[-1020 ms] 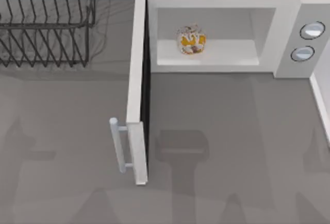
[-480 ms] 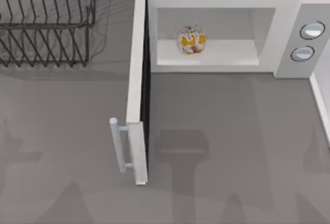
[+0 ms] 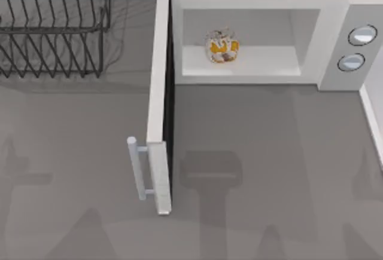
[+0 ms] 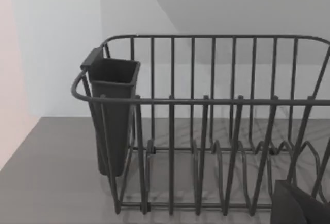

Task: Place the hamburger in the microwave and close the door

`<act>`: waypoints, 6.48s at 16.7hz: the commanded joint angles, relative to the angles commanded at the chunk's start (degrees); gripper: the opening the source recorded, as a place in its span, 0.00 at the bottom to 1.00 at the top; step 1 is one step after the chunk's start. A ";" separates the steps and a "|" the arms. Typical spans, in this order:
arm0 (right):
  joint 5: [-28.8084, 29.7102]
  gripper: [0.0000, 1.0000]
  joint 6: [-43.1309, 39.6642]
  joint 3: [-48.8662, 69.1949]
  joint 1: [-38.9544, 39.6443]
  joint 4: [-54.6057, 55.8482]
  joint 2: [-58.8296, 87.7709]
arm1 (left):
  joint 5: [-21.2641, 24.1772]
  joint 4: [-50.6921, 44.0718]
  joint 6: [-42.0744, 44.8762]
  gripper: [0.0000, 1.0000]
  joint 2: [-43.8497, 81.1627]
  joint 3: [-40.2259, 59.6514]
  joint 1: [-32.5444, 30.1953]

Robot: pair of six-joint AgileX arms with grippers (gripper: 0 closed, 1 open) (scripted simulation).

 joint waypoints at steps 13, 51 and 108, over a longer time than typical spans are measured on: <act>0.00 1.00 0.00 0.00 0.00 0.00 0.00 | -14.88 -1.75 -1.23 0.00 4.81 4.67 -15.56; 0.00 1.00 0.00 0.00 0.00 0.00 0.00 | -44.76 -31.56 -24.34 0.00 42.34 24.37 -56.13; 0.00 1.00 0.00 0.00 0.00 0.00 0.00 | -58.21 -56.12 -46.49 0.00 105.12 103.30 -81.24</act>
